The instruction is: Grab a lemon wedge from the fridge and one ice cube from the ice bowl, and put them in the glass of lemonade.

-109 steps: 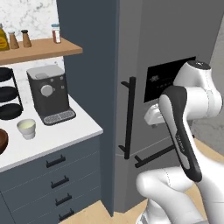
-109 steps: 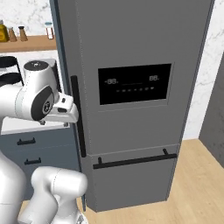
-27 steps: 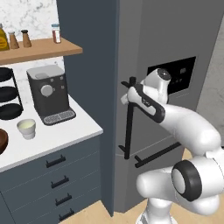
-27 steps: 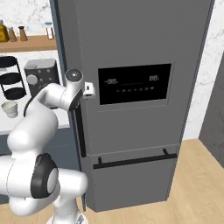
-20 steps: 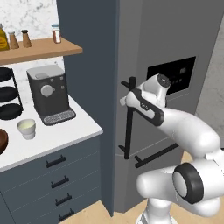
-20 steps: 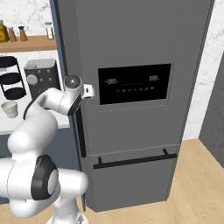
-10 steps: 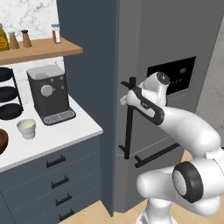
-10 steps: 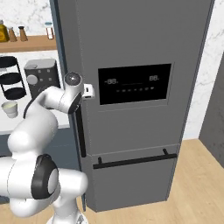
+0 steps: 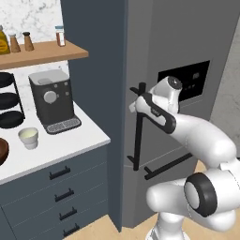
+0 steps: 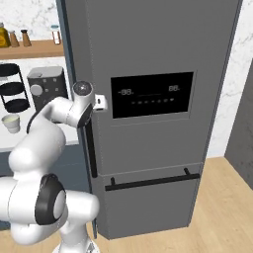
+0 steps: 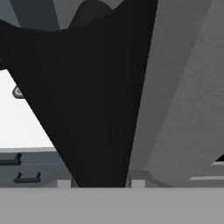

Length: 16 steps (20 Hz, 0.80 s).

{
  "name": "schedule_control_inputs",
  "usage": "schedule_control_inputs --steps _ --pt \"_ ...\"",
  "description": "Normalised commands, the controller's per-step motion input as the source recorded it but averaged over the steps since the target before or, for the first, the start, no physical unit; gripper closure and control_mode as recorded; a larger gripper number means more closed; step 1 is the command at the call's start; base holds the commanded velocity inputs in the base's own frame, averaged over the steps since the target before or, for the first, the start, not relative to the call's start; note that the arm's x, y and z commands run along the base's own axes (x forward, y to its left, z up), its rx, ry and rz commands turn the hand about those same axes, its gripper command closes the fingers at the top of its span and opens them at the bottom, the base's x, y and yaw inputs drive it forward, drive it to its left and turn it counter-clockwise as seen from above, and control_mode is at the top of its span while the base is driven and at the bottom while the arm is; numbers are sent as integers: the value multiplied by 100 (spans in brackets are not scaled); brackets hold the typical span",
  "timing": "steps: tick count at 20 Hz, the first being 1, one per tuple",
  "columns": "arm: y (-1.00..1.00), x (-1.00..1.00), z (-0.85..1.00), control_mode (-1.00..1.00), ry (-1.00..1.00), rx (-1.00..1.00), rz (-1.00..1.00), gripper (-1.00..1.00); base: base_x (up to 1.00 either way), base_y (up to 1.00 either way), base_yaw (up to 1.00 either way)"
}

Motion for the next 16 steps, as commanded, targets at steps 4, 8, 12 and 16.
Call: schedule_control_inputs --steps 4,8,12,16 --pt "-66 0 -2 -100 -9 0 -10 100 0 0 0" --pt "-86 -1 0 -100 -2 0 -13 100 0 0 0" --pt "-94 -8 0 -100 0 2 -15 100 0 0 0" --pt "-99 -12 0 -100 0 5 -17 100 0 0 0"
